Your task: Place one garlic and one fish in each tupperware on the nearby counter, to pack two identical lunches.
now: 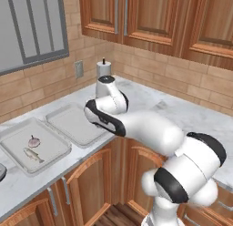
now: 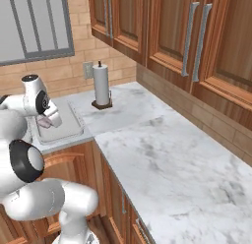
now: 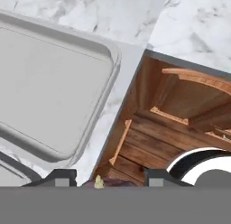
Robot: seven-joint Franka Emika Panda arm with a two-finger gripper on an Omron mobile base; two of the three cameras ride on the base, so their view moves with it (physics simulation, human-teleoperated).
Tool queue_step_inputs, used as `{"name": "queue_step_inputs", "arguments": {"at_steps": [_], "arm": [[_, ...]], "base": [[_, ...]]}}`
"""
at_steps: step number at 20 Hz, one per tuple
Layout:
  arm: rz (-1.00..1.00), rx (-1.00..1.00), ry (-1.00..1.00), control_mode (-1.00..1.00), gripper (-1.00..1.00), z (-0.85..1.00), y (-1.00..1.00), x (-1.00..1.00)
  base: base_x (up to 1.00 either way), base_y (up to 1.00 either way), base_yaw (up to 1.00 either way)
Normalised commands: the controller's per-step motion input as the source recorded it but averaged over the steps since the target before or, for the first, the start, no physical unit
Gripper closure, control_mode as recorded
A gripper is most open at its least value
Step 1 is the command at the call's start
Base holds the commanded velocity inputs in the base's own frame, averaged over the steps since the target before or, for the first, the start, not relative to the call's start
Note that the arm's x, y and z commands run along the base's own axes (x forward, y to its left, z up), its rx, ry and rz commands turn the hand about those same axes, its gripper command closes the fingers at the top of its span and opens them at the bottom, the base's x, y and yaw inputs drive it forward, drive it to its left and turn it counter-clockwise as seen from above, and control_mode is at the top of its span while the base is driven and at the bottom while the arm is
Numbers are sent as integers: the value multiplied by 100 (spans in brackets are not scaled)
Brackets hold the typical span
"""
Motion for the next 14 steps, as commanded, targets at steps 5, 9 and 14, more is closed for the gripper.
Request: {"name": "queue_step_inputs", "arguments": {"at_steps": [5, 9, 14], "arm": [[-5, 0, 7, -100, 100, -43, 59, 100], [-12, 0, 8, -100, 100, -39, 31, 100], [0, 0, 9, -100, 100, -40, 0, 46]], "base": [[0, 0, 0], [0, 0, 0], [0, 0, 0]]}}
